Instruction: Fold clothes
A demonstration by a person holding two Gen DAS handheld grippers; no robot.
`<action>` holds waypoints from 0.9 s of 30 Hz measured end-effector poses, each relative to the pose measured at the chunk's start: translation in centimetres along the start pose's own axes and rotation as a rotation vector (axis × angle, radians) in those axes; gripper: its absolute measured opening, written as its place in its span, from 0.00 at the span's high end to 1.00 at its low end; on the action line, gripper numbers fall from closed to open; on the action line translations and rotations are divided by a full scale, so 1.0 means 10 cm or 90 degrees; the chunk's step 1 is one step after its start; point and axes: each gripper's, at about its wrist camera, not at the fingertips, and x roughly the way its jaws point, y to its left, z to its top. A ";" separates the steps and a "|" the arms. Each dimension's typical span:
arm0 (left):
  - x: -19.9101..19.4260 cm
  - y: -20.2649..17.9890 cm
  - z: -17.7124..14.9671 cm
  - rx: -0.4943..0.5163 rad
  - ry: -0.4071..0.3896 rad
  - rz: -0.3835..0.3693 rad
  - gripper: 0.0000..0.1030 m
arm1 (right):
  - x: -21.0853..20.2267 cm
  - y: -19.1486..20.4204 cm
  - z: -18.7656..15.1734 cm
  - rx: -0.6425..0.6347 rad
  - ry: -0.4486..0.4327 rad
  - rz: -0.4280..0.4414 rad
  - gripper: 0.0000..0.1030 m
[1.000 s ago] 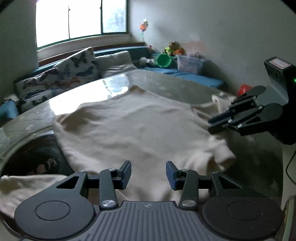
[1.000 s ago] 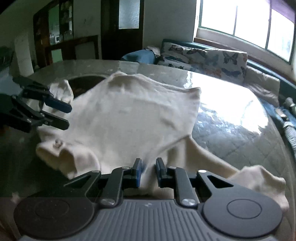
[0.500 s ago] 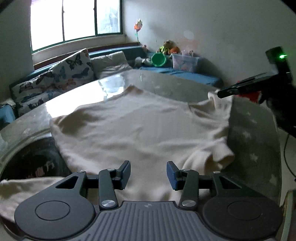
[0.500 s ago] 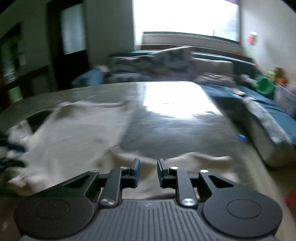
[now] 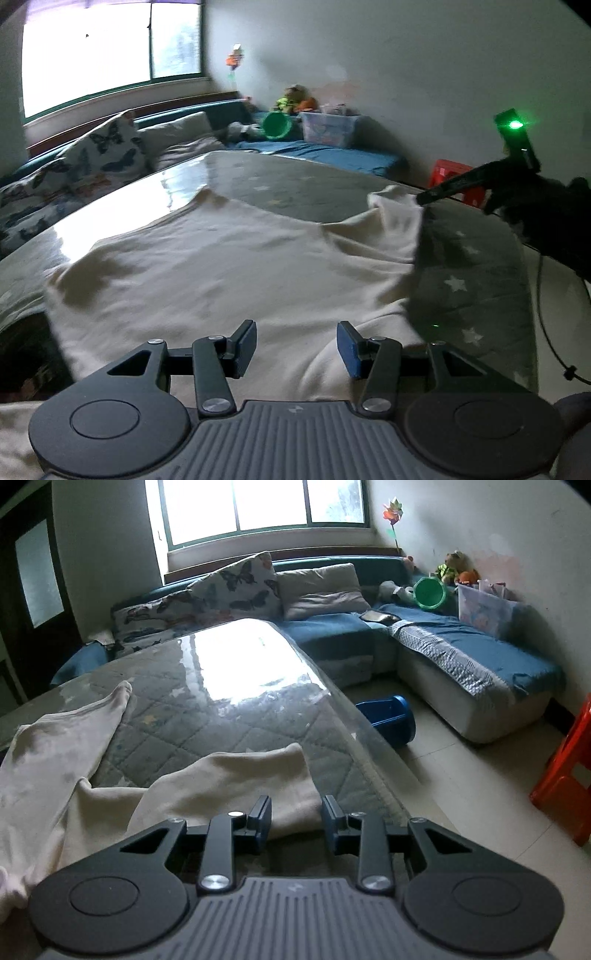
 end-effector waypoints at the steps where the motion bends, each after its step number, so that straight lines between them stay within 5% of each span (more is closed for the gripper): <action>1: 0.02 -0.02 0.01 0.007 0.001 -0.004 0.50 | 0.00 0.00 -0.01 0.000 -0.002 -0.001 0.71; 8: 0.13 -0.11 0.05 0.032 0.016 -0.031 0.50 | 0.02 0.00 -0.05 -0.002 -0.006 -0.013 0.71; 12: 0.21 -0.15 0.07 0.044 0.028 -0.045 0.50 | 0.00 0.03 -0.01 -0.020 -0.007 -0.010 0.90; 18: 0.28 -0.16 0.04 0.050 0.042 -0.067 0.50 | -0.12 0.03 0.18 -0.066 -0.068 -0.060 0.91; 23: 0.30 -0.15 0.03 0.047 0.042 -0.073 0.47 | 0.03 -0.06 0.11 -0.061 -0.004 -0.092 0.80; 27: 0.31 -0.15 0.04 0.047 0.043 -0.075 0.47 | 0.00 -0.05 0.08 -0.065 -0.027 -0.118 0.76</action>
